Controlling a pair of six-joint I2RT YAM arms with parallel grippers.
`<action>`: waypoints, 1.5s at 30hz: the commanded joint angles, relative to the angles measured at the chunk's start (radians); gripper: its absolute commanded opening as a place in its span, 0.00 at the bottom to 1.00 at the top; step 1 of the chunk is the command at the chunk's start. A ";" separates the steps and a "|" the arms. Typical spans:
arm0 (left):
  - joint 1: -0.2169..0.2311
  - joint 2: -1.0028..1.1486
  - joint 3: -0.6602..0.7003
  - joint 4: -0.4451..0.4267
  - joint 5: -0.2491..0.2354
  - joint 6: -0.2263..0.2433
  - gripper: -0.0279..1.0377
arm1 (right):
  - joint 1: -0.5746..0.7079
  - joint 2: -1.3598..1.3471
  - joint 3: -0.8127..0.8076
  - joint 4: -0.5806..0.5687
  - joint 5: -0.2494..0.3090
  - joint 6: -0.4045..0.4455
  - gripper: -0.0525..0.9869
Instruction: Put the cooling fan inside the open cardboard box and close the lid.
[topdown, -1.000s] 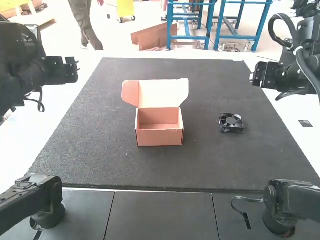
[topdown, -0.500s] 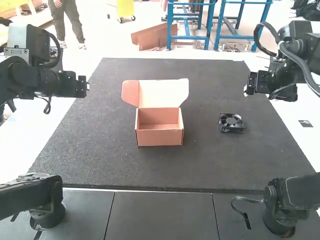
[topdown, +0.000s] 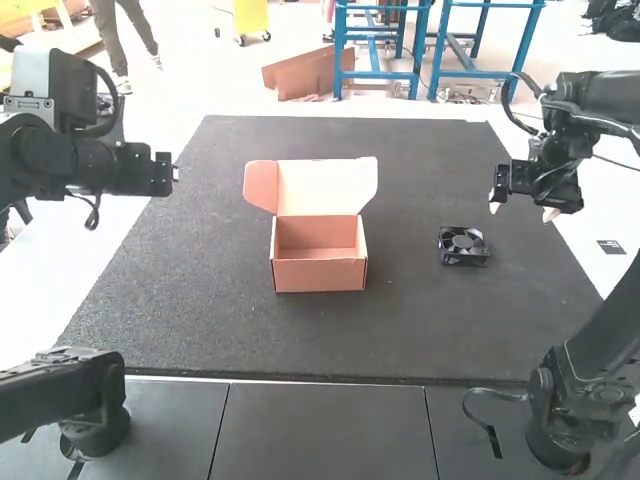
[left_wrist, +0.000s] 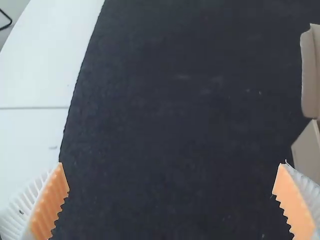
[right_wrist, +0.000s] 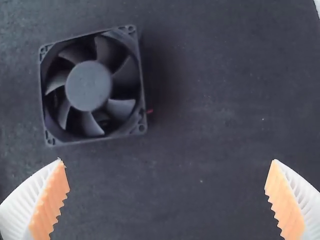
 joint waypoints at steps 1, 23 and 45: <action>-0.008 -0.004 0.038 0.010 0.013 -0.006 0.94 | -0.028 0.048 0.038 0.008 -0.016 -0.059 0.92; -0.002 -0.003 0.032 0.030 0.013 -0.039 0.94 | -0.005 0.317 0.065 0.178 -0.028 -0.077 0.92; 0.000 -0.003 0.038 0.023 0.013 -0.044 0.94 | -0.004 0.404 0.071 0.247 -0.014 -0.076 0.92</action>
